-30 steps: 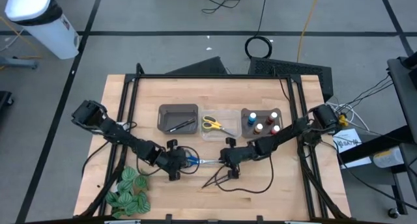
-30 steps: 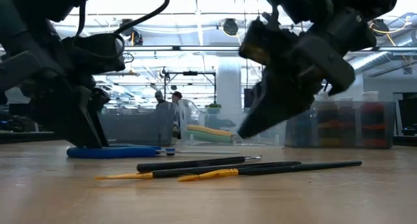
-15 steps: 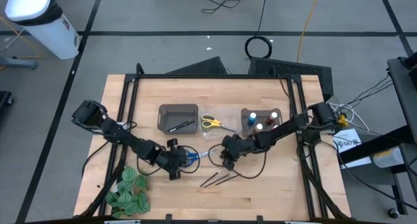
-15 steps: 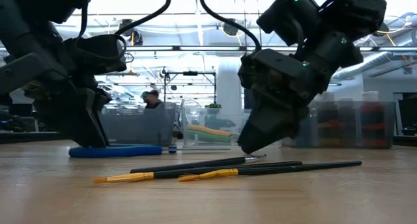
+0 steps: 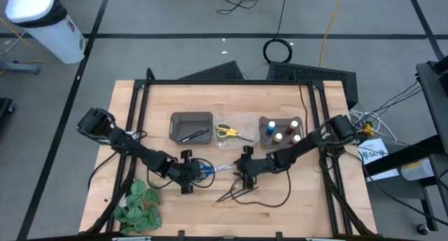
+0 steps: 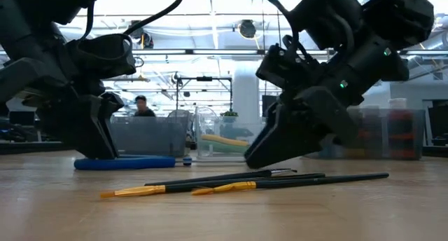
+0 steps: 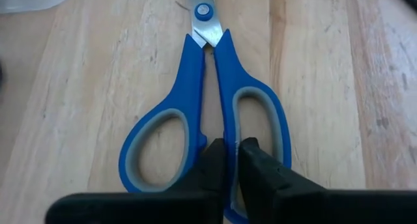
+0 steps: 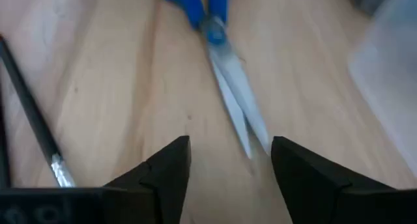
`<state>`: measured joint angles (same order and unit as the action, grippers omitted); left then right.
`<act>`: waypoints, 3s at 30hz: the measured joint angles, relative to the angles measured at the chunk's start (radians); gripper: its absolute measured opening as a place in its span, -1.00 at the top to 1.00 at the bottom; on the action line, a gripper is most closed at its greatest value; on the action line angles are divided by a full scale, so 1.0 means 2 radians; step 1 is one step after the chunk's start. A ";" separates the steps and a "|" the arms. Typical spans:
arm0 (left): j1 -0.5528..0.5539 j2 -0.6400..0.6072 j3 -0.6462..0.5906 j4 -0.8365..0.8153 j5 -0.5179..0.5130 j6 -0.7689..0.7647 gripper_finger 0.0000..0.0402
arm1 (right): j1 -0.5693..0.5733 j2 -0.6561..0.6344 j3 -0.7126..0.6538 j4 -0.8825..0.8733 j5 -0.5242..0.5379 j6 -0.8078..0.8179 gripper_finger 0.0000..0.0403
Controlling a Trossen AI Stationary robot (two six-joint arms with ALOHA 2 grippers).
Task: Pick & Place Paint Supplies
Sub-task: Put the blue scissors into the transparent bin
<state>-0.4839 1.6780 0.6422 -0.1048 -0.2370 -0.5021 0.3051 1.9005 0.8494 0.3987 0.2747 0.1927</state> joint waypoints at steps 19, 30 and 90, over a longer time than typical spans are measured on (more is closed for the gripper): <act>-0.001 0.006 0.000 0.006 -0.002 0.005 0.76 | -0.033 0.093 0.022 -0.005 -0.086 -0.037 0.74; 0.000 0.002 -0.001 0.026 -0.001 0.035 0.83 | -0.031 0.091 0.022 -0.012 -0.090 -0.062 0.81; -0.004 -0.080 0.035 0.111 -0.054 0.091 -0.18 | 0.025 -0.023 0.020 0.053 0.019 -0.125 1.00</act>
<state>-0.4911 1.5177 0.7116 0.1173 -0.3458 -0.3202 0.3557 1.8538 0.8902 0.5045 0.3123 -0.0572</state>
